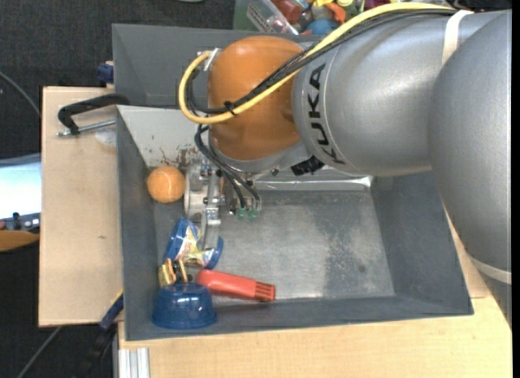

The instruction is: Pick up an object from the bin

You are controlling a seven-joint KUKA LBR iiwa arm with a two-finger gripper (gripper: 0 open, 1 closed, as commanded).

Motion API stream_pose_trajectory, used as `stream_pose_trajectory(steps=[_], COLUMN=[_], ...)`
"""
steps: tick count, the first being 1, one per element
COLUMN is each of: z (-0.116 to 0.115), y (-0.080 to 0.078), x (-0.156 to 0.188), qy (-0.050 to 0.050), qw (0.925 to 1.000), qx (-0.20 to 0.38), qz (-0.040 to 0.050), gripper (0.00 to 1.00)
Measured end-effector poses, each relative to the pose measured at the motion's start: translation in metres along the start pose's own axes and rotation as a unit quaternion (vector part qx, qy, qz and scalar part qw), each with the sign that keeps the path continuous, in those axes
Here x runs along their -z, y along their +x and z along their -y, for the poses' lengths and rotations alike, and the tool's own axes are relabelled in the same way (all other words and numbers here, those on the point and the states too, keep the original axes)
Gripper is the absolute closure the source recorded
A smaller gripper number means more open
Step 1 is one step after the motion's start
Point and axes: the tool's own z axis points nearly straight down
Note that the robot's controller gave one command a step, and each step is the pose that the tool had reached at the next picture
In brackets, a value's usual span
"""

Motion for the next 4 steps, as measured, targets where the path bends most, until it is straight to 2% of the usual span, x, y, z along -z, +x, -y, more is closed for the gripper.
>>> stream_pose_trajectory(steps=[1, 2, 3, 4], z=[0.001, 0.007, 0.01, 0.025], y=[-0.002, 0.01, 0.022, 0.011], x=[0.005, -0.061, -0.091, -0.069], qy=[-0.001, -0.002, -0.001, -0.004], qw=[1.0, 1.0, 1.0, 0.9993], qx=[-0.001, -0.004, -0.005, -0.037], qz=[0.0042, 0.0052, 0.0014, 0.0047], gripper=[0.0, 0.0, 0.0, 0.0])
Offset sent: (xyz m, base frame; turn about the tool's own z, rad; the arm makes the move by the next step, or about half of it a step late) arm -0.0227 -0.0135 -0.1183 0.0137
